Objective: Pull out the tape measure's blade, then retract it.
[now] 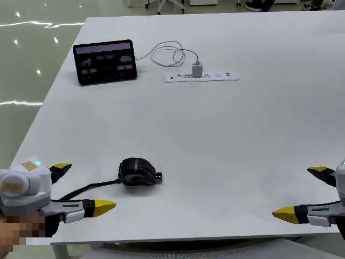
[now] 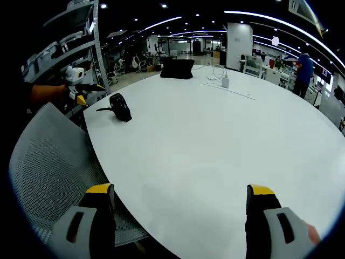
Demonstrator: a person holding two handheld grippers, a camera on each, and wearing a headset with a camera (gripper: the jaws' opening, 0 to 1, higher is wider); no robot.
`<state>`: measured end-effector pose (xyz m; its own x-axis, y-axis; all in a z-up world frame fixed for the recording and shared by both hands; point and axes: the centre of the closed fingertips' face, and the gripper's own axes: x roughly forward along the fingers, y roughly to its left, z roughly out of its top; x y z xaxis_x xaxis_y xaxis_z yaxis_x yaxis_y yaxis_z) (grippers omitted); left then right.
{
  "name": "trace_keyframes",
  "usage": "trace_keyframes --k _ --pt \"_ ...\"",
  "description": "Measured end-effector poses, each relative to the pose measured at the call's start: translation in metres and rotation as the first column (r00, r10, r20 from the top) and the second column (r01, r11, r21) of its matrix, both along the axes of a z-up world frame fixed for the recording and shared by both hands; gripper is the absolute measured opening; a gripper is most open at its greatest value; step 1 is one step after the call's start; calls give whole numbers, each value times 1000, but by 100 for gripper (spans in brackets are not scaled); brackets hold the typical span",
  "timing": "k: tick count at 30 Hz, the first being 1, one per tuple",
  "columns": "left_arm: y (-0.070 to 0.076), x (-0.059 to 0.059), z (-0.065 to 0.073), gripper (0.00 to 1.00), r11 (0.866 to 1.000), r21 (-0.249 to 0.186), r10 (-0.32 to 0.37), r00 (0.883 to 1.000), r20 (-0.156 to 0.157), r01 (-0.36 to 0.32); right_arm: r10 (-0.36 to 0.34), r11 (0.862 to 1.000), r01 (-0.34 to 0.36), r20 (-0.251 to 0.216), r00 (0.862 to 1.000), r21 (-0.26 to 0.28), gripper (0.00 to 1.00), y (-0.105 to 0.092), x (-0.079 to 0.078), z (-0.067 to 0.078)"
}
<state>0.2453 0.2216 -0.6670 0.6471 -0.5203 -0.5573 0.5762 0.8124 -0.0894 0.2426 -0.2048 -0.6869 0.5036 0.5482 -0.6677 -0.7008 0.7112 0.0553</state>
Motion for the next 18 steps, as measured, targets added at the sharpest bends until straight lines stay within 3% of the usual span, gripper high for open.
trace_keyframes --k 9,18 --pt "2 -3 -5 100 1000 4 4 1000 -15 -4 -6 1000 6 4 1000 -5 99 -3 2 -3" --pt "3 3 -1 100 1000 2 2 1000 -7 -2 8 1000 -8 8 1000 4 99 0 5 -1"
